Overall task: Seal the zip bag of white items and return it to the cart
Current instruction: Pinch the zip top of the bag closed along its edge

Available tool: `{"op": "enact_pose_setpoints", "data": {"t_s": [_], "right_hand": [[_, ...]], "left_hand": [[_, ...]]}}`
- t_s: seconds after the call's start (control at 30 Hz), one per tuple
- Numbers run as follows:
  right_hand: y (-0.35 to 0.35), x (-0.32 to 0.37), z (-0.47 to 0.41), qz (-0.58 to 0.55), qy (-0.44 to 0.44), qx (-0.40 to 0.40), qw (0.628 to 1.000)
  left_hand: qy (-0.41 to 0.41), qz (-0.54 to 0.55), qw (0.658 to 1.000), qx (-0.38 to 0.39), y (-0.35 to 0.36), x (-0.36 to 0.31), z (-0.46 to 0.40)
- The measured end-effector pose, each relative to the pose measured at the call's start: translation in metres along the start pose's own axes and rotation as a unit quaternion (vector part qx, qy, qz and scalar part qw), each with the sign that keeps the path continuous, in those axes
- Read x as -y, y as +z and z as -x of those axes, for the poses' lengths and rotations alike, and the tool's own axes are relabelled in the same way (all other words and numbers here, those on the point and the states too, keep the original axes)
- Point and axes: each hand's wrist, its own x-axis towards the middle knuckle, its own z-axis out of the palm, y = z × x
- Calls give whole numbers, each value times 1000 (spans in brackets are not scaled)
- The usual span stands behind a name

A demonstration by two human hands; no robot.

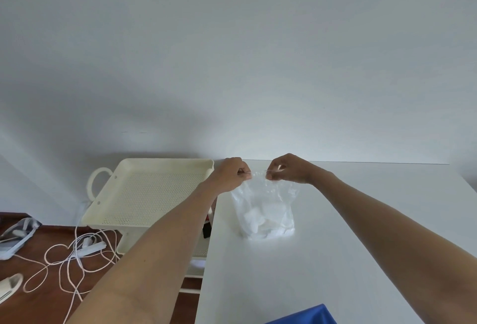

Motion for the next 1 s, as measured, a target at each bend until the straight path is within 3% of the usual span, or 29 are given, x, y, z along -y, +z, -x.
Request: {"op": "enact_pose_setpoints", "data": {"t_s": [0.3,0.67,0.9,1.0], "right_hand": [[5,-6,5,-4,1,-41,999],[0,-10,14,-9,10,-55,998],[-5,-8,14,-15,12,-98,995],[-2,-9,14,-17,14,-103,994]], "left_hand": [[-17,99,995,-22,1,14,11],[-42,60,995,-61,-2,26,14],[-61,150,985,-65,-4,29,15],[-63,141,986,-63,-6,34,16]]}}
